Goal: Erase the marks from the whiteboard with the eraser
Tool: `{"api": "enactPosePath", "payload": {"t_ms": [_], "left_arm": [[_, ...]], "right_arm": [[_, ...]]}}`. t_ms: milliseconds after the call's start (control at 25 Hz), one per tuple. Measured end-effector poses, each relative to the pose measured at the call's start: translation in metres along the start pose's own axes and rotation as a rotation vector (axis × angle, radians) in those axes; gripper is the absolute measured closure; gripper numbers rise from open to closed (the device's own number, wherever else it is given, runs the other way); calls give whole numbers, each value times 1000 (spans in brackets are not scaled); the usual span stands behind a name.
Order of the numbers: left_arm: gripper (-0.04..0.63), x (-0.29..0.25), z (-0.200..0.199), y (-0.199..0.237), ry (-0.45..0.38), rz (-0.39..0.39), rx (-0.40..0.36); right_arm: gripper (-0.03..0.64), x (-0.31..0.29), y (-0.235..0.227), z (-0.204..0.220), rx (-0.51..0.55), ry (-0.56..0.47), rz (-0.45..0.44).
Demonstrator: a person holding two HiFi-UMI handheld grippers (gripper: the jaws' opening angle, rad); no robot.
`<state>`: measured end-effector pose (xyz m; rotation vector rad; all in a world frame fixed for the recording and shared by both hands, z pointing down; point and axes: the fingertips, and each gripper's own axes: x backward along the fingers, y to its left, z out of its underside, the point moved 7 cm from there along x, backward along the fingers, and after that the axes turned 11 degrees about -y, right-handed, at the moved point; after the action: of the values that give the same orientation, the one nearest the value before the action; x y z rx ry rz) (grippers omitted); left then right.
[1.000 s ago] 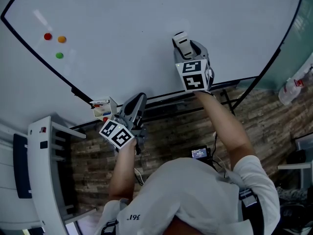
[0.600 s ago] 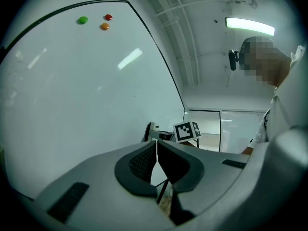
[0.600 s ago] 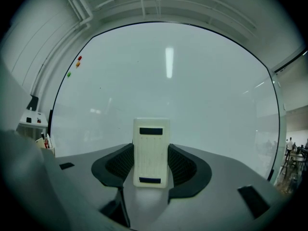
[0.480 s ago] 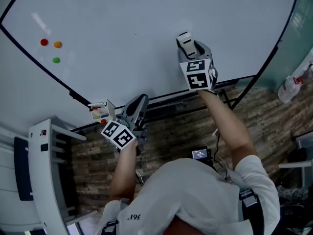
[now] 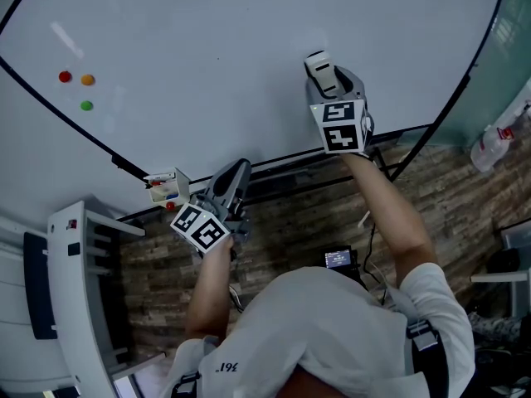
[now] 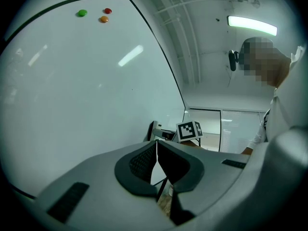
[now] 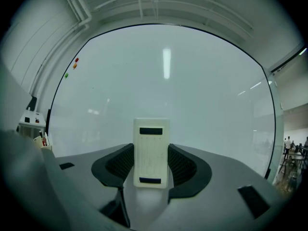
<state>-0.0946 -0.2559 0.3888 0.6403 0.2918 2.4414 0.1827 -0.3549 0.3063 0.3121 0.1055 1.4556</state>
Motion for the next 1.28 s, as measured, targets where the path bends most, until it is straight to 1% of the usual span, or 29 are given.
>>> {"api": "enactPosePath", "payload": {"t_ms": [240,400,720,1040,1280], "left_arm": [[581,-13,8,-6,6,5,10],[581,-23,14,-5,9,8,19],[581,-40,33,-22,3,0,35],[581,-43,51,-35,-12,-35,39],[581,-34,58,-41,-16,-58,42]], "right_arm": [[377,12,-24,9,-23,-4,1],[377,14,-35,17,-50,-23,-26],[377,35,-59,18,-74,-69,-92],[377,52,-67,22,-121,-109,-162],[377,69,-63,25,-166,-127,-196]]}}
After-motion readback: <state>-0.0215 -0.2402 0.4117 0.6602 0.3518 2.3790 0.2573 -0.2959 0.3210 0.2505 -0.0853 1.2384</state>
